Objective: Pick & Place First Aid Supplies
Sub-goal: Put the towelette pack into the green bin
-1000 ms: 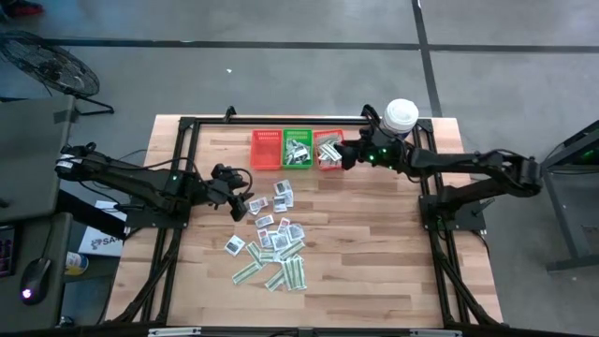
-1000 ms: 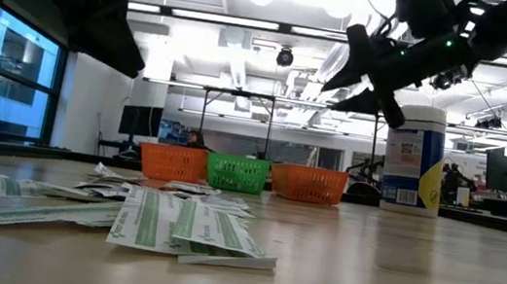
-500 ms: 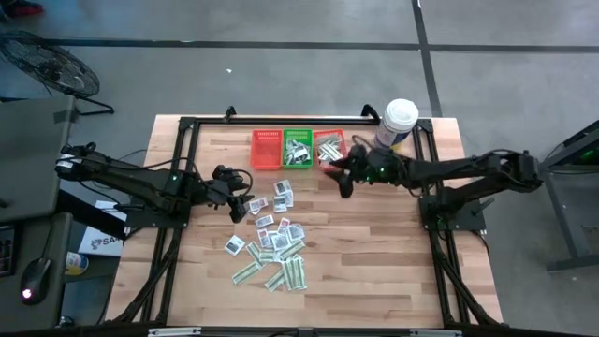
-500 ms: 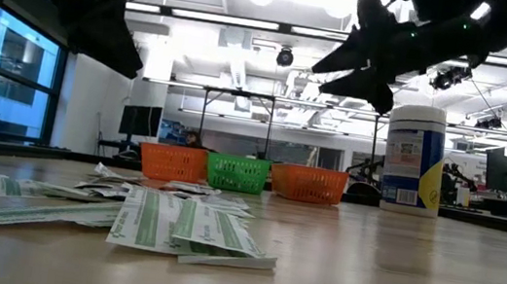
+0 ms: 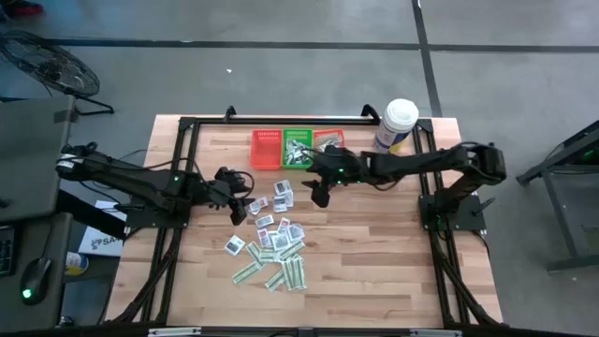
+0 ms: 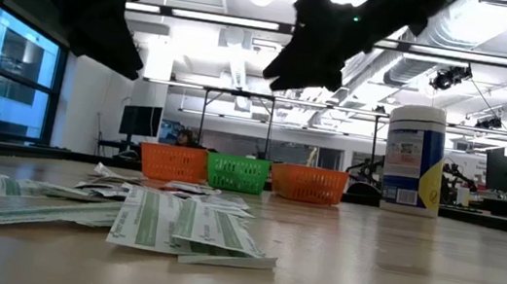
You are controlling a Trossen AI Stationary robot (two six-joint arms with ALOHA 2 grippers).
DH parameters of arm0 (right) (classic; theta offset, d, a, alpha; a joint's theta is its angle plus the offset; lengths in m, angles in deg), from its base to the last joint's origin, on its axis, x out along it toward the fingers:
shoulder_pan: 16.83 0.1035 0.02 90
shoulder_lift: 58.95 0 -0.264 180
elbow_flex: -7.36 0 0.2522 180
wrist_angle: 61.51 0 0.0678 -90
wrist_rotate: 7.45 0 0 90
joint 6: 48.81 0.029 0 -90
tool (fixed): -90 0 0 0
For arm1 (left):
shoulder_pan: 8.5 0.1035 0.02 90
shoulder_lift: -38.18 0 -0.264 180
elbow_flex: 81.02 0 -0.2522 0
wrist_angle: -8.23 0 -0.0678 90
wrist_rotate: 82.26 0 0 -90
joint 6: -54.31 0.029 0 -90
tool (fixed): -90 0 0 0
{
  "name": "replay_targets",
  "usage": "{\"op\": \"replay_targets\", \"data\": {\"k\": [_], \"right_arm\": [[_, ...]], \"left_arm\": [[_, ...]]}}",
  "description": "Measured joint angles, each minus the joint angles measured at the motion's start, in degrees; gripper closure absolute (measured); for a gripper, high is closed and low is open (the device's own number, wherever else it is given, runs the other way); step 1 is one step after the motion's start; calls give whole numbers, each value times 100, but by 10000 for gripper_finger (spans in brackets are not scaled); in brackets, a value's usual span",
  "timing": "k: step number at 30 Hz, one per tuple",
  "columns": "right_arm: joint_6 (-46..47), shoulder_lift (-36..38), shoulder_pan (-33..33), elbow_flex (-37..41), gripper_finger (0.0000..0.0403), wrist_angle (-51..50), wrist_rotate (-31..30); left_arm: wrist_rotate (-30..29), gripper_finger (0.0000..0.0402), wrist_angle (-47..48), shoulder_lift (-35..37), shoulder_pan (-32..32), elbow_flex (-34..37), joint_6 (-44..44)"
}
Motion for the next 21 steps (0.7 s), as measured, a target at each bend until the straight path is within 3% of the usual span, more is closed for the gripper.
{"op": "replay_targets", "data": {"k": [8, 14, 16, 21], "right_arm": [[-25, -31, -17, -313, 199, -866, -761], [151, 126, -65, -93, 198, -1387, -761], [229, 154, -73, 14, 198, -1414, -757], [526, 343, -74, 371, 198, -1337, -759]], "left_arm": [[326, 205, -397, -933, 6, -2, 429], [373, 138, -1019, -1575, 39, -2, 199], [680, 119, -1399, -1766, 162, -10, 198], [956, 108, -1753, -2252, 681, -2, -103]]}}
